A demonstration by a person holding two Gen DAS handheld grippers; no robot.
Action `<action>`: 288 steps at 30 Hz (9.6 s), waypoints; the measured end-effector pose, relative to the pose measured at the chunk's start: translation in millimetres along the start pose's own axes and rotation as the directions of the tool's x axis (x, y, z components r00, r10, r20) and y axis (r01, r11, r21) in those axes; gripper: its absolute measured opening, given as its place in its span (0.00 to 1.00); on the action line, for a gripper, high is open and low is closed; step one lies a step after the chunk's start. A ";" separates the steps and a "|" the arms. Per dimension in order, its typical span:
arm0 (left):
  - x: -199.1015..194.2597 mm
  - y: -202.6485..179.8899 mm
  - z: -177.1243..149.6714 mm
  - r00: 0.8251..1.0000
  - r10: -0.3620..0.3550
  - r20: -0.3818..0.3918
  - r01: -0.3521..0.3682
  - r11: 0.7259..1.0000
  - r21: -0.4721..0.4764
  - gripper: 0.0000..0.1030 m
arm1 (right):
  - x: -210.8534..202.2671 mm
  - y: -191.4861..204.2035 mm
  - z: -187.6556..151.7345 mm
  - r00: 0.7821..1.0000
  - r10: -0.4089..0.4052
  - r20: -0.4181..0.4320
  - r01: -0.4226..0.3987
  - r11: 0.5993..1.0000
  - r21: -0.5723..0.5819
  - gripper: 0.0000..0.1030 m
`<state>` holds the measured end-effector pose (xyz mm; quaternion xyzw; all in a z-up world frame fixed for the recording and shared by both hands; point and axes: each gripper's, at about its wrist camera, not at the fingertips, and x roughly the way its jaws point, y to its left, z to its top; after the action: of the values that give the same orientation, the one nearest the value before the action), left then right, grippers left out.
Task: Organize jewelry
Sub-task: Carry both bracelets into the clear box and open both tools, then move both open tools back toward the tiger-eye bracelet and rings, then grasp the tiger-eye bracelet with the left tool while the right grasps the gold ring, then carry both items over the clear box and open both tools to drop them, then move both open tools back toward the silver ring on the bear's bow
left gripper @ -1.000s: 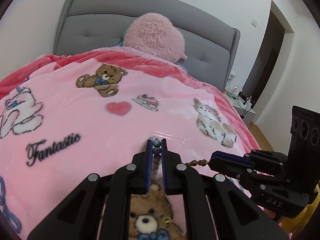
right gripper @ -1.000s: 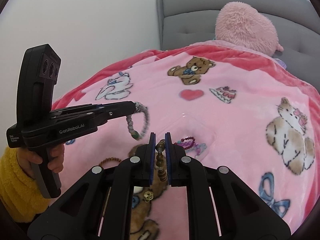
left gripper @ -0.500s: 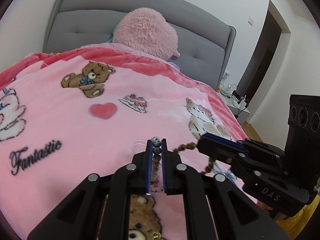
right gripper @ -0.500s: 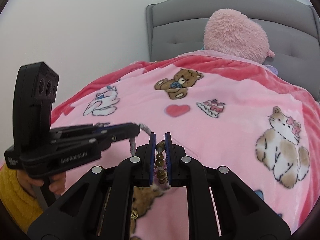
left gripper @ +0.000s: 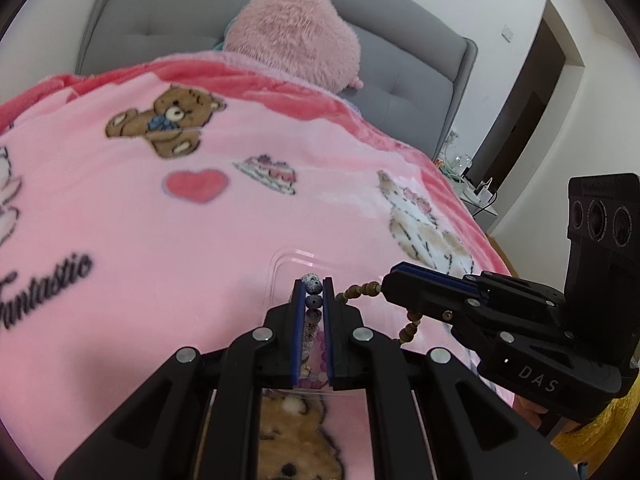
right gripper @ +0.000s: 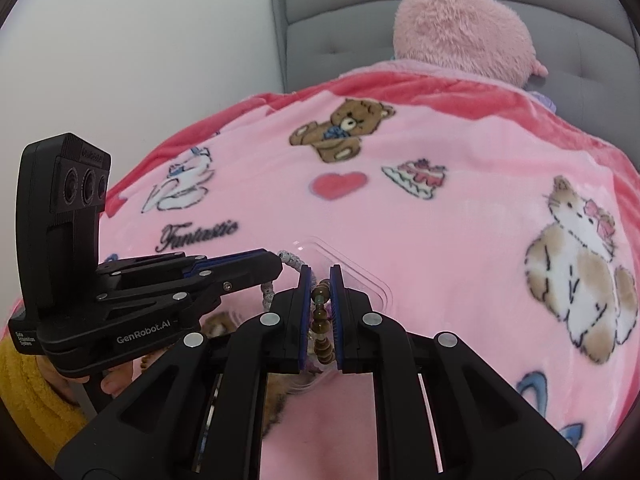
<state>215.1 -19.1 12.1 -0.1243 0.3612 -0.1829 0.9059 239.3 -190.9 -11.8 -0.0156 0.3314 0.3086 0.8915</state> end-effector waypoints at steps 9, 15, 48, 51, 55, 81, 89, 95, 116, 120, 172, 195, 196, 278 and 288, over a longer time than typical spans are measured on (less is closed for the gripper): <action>17.6 -1.4 -10.7 0.997 0.062 -0.043 -0.059 0.997 0.055 0.08 | 20.5 0.5 -11.5 0.998 -0.023 -0.061 0.022 0.999 -0.029 0.09; 18.8 7.8 -12.8 0.997 0.040 -0.059 -0.038 0.998 0.042 0.08 | 23.6 -0.1 -16.9 0.996 -0.026 -0.082 0.023 0.999 -0.034 0.09; -52.6 6.6 -9.2 0.998 -0.011 0.061 0.005 0.996 0.088 0.32 | -42.8 -6.2 -15.9 0.992 0.119 0.039 -0.121 0.991 0.054 0.32; -72.3 14.0 -12.2 0.998 0.006 0.065 -0.011 0.996 0.088 0.33 | -52.3 5.2 -21.7 0.985 0.165 0.042 -0.164 0.986 -0.006 0.38; -96.3 29.0 -26.3 0.997 0.057 0.051 -0.060 0.996 0.070 0.42 | -52.4 22.6 -33.8 0.980 0.201 0.006 -0.200 0.978 -0.058 0.39; -98.8 70.4 -130.8 0.953 0.256 -0.164 -0.253 0.967 0.036 0.51 | 1.5 57.2 -110.9 0.953 0.134 -0.270 -0.173 0.977 -0.125 0.39; -88.8 68.3 -133.4 0.948 0.274 -0.163 -0.268 0.962 0.054 0.51 | 13.6 61.3 -115.2 0.949 0.104 -0.296 -0.155 0.976 -0.154 0.39; -85.6 66.2 -135.0 0.946 0.282 -0.158 -0.276 0.959 0.060 0.51 | 16.7 66.5 -116.8 0.951 0.074 -0.301 -0.137 0.971 -0.194 0.30; -87.7 61.2 -134.0 0.950 0.275 -0.145 -0.267 0.961 0.069 0.15 | 13.5 61.8 -112.0 0.956 0.082 -0.282 -0.132 0.978 -0.162 0.15; -89.9 61.9 -133.4 0.951 0.276 -0.139 -0.270 0.961 0.062 0.12 | 9.4 64.3 -109.6 0.960 0.086 -0.268 -0.135 0.976 -0.171 0.12; -63.7 71.1 -117.8 0.919 0.330 -0.218 -0.321 0.944 0.076 0.10 | -31.8 55.4 -64.6 0.985 0.122 -0.121 -0.135 0.984 -0.112 0.08; -109.2 9.7 -62.5 0.980 0.197 0.001 -0.195 0.970 0.143 0.07 | -48.6 47.5 -43.2 0.993 0.113 -0.044 -0.118 0.985 -0.123 0.08; -111.0 5.1 -57.8 0.981 0.192 0.014 -0.192 0.969 0.154 0.07 | -49.3 46.5 -40.2 0.994 0.107 -0.037 -0.111 0.986 -0.124 0.08; -59.3 18.9 -58.3 0.992 0.012 -0.122 -0.003 0.997 0.073 0.32 | -43.8 41.8 -60.4 0.973 0.212 -0.094 -0.224 0.964 -0.145 0.28; -81.5 2.1 -126.7 0.962 0.074 -0.263 0.002 0.960 0.278 0.33 | -15.5 70.5 -92.9 0.900 0.337 -0.276 -0.408 0.874 -0.263 0.28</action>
<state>72.1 5.4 -28.8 0.0359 0.4547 -0.2303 0.8596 136.7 -163.8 -62.5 -0.1271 0.3719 0.5204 0.7581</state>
